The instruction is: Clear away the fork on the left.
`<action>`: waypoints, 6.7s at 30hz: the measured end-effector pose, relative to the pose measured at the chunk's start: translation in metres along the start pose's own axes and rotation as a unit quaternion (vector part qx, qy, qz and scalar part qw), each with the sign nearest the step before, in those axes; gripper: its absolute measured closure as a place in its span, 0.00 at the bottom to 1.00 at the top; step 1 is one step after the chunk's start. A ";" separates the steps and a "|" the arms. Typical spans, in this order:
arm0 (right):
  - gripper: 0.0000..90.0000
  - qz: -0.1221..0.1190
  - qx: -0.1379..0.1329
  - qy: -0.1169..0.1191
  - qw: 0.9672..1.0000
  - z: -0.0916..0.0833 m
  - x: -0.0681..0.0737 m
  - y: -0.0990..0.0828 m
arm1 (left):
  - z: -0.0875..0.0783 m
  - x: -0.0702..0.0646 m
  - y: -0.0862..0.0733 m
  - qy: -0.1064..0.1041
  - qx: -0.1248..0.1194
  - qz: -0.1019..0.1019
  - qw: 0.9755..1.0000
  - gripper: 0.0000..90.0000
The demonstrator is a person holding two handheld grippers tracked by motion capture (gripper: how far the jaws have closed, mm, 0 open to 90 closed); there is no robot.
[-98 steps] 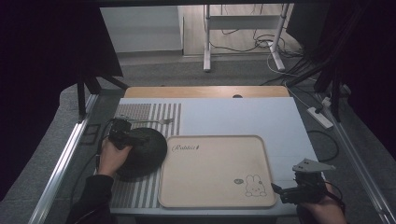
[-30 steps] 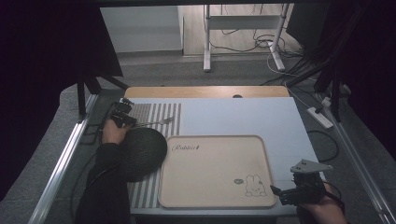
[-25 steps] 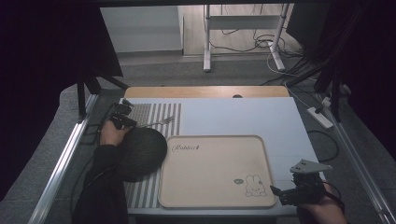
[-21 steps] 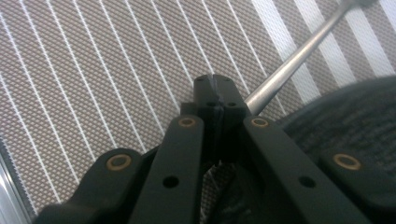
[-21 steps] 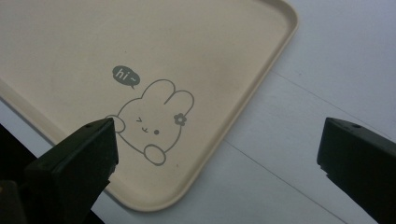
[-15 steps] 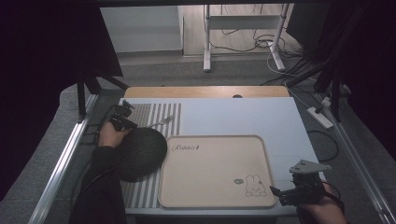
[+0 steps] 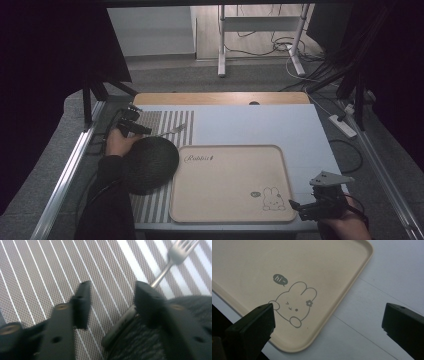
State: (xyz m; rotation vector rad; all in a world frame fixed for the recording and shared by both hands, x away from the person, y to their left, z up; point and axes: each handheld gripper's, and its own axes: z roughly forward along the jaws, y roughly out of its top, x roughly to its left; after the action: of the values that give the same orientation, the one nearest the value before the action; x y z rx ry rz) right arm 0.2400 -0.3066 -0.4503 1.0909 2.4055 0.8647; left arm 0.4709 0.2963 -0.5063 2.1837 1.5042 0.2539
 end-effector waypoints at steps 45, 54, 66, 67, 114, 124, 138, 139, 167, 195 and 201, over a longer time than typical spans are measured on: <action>0.00 -0.007 0.006 0.002 1.000 0.001 0.001 0.000 | 0.032 -0.043 0.034 -0.021 0.081 0.166 0.983 0.82; 0.00 -0.008 0.006 0.003 1.000 0.001 0.001 0.000 | 0.032 -0.037 0.036 -0.039 0.089 0.196 0.976 0.95; 0.00 -0.006 0.008 0.005 1.000 0.001 0.001 0.000 | 0.020 -0.025 0.032 0.030 0.125 0.226 0.966 0.96; 0.00 -0.006 0.009 0.005 1.000 0.001 0.001 0.000 | 0.018 -0.024 0.030 0.034 0.128 0.225 0.965 0.96; 0.00 -0.010 0.011 0.005 1.000 0.002 0.002 0.001 | -0.026 -0.090 -0.011 -0.072 0.112 0.175 0.976 0.96; 0.00 -0.015 0.009 0.004 1.000 0.002 0.003 0.001 | -0.035 -0.115 -0.029 -0.079 0.107 0.170 0.977 0.95; 0.00 -0.024 0.012 0.007 1.000 0.001 0.004 0.001 | -0.044 -0.145 -0.045 -0.096 0.098 0.153 0.979 0.95; 0.00 -0.024 0.012 0.007 1.000 0.001 0.004 0.001 | -0.043 -0.147 -0.046 -0.098 0.099 0.152 0.979 0.95; 0.00 -0.031 0.016 0.007 0.999 0.002 0.006 0.001 | -0.027 -0.225 -0.049 -0.125 0.111 0.156 0.974 0.95; 0.00 -0.037 0.020 0.009 0.999 0.003 0.007 0.001 | -0.012 -0.268 -0.053 -0.109 0.101 0.224 0.963 0.99; 0.00 -0.037 0.020 0.009 0.999 0.003 0.006 0.001 | -0.001 -0.261 -0.053 -0.100 0.117 0.208 0.966 0.99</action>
State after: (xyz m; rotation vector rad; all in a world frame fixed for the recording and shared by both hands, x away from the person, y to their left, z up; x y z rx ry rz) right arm 0.2379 -0.3001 -0.4521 1.0058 2.4707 0.8097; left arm 0.3267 0.0722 -0.5016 2.6142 0.9974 -0.0132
